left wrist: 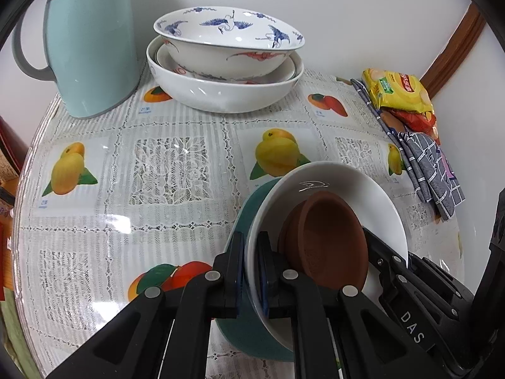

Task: Organize plates and bowls
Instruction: 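Carry the white bowl with both tools over the light blue plate, then lower the white bowl onto the light blue plate and open both tools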

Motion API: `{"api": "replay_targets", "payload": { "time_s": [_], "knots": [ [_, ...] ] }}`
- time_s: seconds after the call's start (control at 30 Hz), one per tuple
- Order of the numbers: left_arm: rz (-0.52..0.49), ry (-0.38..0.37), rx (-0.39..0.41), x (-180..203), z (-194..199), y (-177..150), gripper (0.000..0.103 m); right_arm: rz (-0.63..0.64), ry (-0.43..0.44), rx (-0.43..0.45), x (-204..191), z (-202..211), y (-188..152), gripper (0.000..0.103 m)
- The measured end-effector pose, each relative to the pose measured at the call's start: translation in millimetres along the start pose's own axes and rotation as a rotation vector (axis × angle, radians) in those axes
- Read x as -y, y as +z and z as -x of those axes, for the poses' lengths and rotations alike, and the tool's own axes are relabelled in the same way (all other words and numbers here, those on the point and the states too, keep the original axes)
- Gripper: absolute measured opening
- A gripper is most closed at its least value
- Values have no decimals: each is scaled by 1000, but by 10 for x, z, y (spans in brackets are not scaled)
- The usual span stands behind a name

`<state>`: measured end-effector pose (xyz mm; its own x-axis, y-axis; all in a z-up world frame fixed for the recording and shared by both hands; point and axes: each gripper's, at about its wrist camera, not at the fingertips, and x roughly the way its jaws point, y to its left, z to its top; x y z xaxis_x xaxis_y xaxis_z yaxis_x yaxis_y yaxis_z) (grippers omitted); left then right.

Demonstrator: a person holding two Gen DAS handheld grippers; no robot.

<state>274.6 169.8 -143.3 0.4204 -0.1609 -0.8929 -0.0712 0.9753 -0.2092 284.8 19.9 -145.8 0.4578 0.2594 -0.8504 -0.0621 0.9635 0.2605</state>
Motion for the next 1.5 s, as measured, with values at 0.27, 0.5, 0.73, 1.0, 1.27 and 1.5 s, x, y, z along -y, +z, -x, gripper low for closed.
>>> {"api": "replay_targets", "payload": {
  "time_s": [0.27, 0.5, 0.73, 1.0, 1.27, 1.5],
  "knots": [
    [-2, -5, -13, -3, -71, 11, 10, -16, 5, -23, 28, -97, 12, 10],
    [-17, -2, -16, -3, -68, 8, 12, -26, 13, -26, 44, -103, 18, 12],
    [-20, 15, -33, -1, -39, -57, 14, -50, 46, -12, 82, -21, -31, 16],
    [-15, 15, -25, 2, 99, -96, 21, -26, 21, 7, 76, 123, -59, 23],
    [-25, 48, 16, 16, 339, -183, 35, -35, 30, 3, 101, 245, -140, 37],
    [-52, 49, 67, 108, 666, -381, 36, -25, 18, 13, 87, 491, -294, 43]
  ]
}}
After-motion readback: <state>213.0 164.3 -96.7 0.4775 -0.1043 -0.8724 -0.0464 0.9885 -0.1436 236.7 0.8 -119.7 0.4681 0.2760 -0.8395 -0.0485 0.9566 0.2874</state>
